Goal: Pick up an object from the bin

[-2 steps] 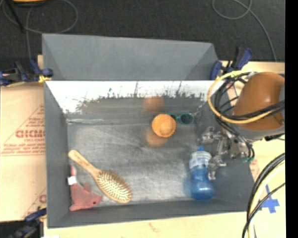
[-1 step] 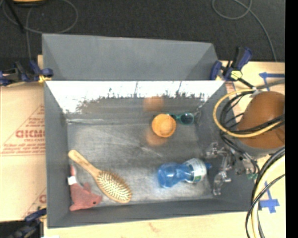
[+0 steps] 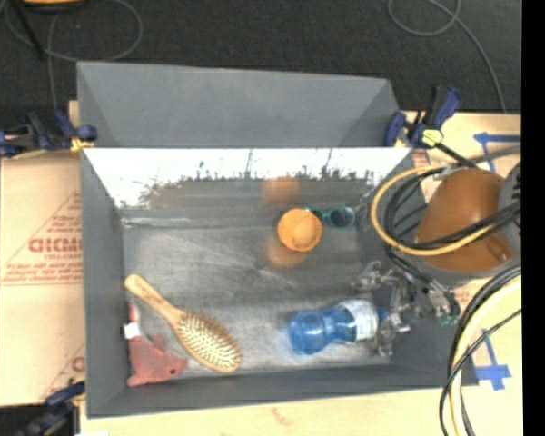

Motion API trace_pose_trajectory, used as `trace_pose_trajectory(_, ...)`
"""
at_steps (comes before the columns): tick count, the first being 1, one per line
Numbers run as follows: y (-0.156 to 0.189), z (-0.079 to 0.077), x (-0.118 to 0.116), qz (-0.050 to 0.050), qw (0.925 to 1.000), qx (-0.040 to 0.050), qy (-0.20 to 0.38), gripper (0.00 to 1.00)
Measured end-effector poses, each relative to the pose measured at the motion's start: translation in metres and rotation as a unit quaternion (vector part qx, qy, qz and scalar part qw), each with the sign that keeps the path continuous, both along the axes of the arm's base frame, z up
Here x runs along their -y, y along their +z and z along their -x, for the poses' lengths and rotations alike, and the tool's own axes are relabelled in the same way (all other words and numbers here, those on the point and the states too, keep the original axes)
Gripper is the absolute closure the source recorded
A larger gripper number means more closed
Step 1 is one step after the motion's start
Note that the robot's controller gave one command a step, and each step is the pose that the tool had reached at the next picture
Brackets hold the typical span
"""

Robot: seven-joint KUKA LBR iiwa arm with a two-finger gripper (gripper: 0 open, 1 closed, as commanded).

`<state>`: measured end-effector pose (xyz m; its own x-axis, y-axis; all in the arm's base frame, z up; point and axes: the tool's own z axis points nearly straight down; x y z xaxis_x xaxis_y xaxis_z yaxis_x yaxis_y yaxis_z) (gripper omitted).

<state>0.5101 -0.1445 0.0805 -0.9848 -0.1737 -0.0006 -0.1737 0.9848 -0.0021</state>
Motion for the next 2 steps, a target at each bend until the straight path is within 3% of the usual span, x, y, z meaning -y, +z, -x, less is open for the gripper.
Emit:
trace_pose_trajectory(1, -0.0068, -0.0092, -0.0575, 0.000, 0.9993, 0.0043, -0.037, 1.00)
trace_pose_trajectory(2, -0.0069, -0.0092, -0.0574, 0.000, 0.9993, 0.0043, -0.037, 1.00)
